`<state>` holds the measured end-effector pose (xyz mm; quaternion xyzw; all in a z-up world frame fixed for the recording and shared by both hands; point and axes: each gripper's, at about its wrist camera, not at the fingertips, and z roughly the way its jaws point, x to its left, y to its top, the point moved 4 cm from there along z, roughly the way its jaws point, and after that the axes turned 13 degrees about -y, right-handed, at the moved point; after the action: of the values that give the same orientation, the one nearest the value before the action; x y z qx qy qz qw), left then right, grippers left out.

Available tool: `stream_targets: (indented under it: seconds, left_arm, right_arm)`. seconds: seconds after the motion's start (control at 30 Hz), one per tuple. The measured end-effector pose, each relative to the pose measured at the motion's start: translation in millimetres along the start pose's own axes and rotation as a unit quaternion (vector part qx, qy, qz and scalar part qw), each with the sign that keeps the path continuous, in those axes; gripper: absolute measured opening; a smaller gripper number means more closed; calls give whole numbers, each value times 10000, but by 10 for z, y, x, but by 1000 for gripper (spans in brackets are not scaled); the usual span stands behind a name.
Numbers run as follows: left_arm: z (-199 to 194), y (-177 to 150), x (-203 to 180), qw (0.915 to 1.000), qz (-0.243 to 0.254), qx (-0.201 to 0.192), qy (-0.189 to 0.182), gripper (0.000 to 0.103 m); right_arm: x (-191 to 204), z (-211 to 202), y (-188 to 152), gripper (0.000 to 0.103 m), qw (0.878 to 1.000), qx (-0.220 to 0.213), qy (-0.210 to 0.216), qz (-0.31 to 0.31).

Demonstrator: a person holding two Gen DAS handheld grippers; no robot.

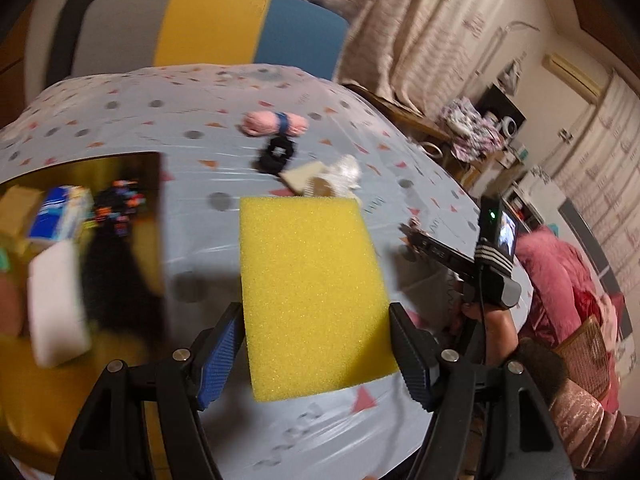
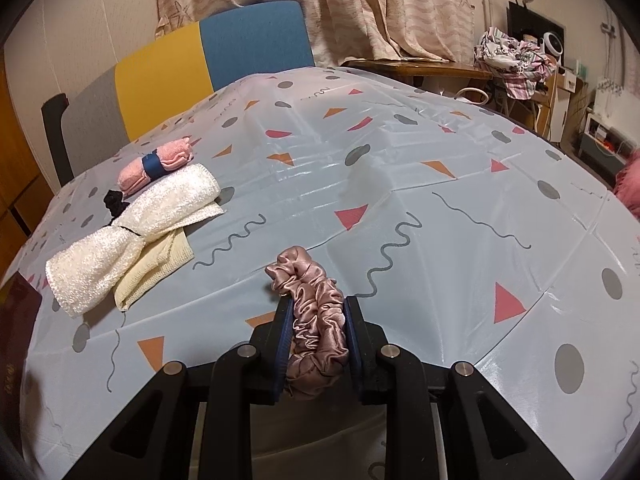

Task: Organize rigid objects
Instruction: 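Lower the scouring sponge into the gold tray with the left tool and release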

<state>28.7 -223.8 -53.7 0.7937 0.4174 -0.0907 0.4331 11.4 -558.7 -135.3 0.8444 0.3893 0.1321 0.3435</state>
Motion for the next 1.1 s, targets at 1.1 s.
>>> stream_targets:
  seconds: [1.1]
  left_arm:
    - [-1410,-605,1723,9744,-1696,-363,1433,72]
  right_arm:
    - [155,-30,-9,26,9965,-71,-612,-558]
